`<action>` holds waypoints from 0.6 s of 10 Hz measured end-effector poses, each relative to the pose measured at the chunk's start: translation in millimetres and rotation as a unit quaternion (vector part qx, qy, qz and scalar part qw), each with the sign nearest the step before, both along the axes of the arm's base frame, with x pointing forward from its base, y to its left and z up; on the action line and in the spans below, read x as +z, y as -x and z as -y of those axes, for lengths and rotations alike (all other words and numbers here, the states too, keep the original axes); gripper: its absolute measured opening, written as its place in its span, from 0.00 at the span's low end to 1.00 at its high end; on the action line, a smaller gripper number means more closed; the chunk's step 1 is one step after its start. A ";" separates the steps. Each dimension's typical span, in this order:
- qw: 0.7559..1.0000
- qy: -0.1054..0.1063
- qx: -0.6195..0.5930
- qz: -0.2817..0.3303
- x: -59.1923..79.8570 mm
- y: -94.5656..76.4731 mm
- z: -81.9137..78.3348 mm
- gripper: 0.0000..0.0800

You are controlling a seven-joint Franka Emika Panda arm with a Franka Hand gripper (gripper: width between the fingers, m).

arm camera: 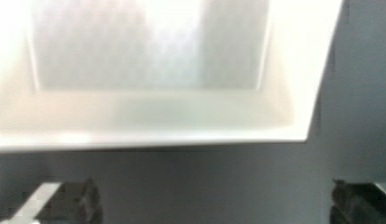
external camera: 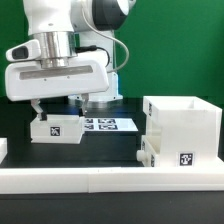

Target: Assemble drawer

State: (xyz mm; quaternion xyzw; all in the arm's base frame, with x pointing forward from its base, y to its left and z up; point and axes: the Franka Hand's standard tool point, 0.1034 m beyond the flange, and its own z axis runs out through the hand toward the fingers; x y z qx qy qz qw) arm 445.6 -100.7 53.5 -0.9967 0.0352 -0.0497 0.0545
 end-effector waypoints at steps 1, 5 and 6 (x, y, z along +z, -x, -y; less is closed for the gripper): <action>1.000 0.006 -0.007 0.002 0.1 10.7 -3.9 0.81; 1.000 0.017 0.004 0.001 -4.7 36.7 -14.2 0.81; 1.000 0.017 0.004 0.001 -4.7 36.4 -14.1 0.81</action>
Offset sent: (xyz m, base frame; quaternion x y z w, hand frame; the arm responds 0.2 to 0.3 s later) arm -0.0441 0.0102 -0.0052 0.0029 0.0191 -0.0133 0.9997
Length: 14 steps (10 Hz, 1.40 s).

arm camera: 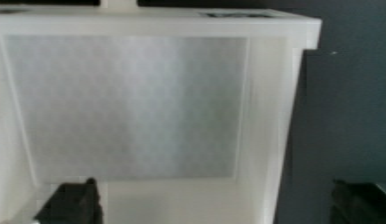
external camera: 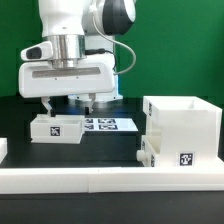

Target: Assemble drawer

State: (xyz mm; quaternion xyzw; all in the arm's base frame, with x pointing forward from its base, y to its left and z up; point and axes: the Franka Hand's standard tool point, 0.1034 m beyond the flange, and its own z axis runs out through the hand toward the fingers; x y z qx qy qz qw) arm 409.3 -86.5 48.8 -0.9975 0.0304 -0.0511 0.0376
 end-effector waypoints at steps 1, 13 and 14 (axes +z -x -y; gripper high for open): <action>1.000 0.000 0.000 0.000 -0.3 0.2 -0.1 0.81; 1.000 0.011 0.010 0.012 -44.9 19.4 -20.7 0.47; 1.000 0.011 0.010 0.012 -44.9 19.3 -21.0 0.26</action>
Offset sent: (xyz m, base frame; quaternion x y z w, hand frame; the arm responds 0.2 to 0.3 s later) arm -0.0220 0.0119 -0.0243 -0.0225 0.0072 0.0228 0.9995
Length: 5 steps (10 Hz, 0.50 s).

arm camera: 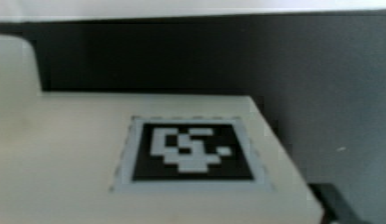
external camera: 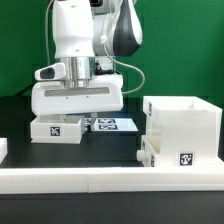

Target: Assemble drawer

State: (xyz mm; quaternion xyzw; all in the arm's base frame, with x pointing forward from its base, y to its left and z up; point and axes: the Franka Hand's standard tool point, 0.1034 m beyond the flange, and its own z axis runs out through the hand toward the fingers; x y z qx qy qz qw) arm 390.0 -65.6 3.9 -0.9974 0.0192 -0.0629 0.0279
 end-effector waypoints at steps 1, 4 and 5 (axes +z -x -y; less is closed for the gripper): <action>1.000 0.000 0.000 0.000 0.0 0.0 -0.3 0.26; 1.000 0.001 0.001 0.002 0.6 -0.8 0.6 0.05; 1.000 0.001 0.001 0.002 1.0 -1.3 0.7 0.05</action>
Offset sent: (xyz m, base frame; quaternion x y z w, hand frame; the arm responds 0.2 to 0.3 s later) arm -0.0020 -0.0018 -0.0004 -0.0006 0.0028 -0.0049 1.0000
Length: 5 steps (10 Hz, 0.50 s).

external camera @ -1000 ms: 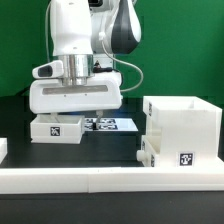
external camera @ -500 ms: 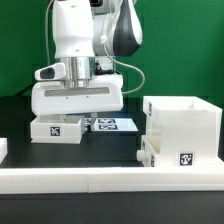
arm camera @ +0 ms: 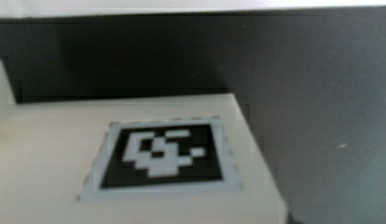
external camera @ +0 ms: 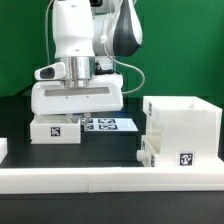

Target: Assemble drawer

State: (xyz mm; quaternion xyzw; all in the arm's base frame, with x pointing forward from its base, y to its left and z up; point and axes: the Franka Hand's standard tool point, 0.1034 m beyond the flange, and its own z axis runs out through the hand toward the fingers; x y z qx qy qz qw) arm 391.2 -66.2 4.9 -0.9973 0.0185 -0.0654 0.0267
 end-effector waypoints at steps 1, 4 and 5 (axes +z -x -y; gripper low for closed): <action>1.000 0.000 0.001 0.001 1.4 -1.1 -0.2 0.05; 1.000 -0.003 0.021 0.001 14.1 -14.3 -15.1 0.05; 0.999 -0.012 0.042 -0.009 27.7 -27.7 -28.2 0.05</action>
Offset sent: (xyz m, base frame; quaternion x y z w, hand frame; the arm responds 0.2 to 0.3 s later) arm 0.0240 0.0130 0.0236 -0.0169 -0.0096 -0.0267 0.9995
